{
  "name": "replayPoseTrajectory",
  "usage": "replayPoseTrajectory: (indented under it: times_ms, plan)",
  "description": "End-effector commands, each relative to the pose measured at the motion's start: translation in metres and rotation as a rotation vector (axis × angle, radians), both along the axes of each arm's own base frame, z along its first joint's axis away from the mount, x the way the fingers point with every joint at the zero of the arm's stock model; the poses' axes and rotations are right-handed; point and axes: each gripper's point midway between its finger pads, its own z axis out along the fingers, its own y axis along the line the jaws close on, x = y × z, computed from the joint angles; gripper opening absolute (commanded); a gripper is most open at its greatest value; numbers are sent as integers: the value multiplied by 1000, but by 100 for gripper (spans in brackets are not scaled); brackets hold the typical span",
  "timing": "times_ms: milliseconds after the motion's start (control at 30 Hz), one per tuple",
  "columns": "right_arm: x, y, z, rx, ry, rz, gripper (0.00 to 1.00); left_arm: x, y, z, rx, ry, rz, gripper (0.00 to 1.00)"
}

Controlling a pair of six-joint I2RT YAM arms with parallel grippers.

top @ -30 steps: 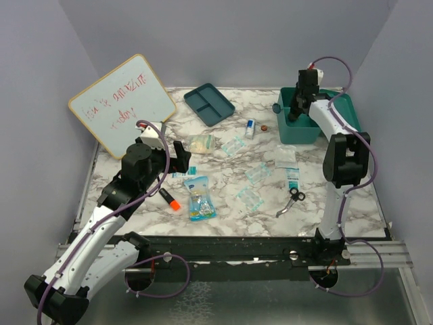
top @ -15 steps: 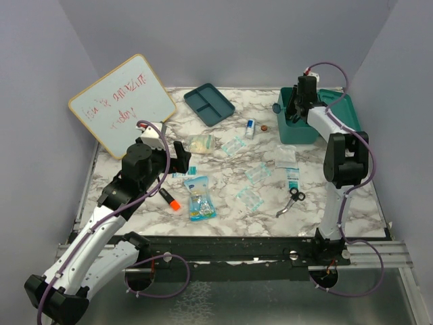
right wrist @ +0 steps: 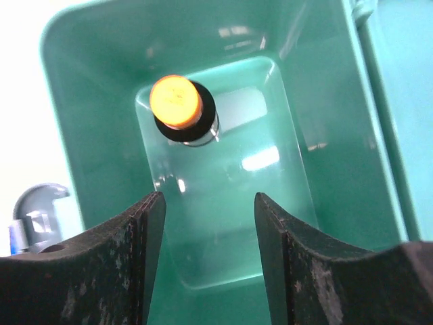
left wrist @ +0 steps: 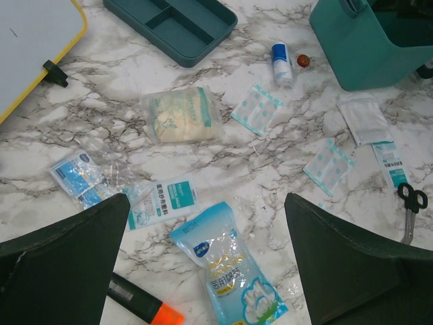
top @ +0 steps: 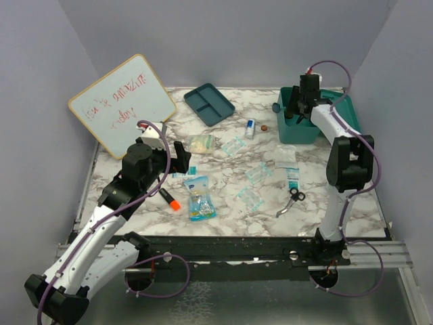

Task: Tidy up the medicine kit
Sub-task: Place the pill bottle in the medicine box.

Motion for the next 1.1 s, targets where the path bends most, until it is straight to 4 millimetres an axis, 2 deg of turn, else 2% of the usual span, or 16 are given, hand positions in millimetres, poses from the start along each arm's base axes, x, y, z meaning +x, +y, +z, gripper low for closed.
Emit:
replayPoseTrajectory:
  times_ms: [0,367,767,1067]
  plan:
    - [8,-8,54,-40,-91,-7,58,0,-4,-6,9,8,-21,99]
    - [45,-3,52,-31,-127,9,41,1,-6,-10,13,21,-25,99]
    - [75,4,35,-24,-126,51,42,2,-6,-12,18,26,-24,99]
    - [75,0,7,-54,-63,55,39,2,-6,-13,20,27,-25,99]
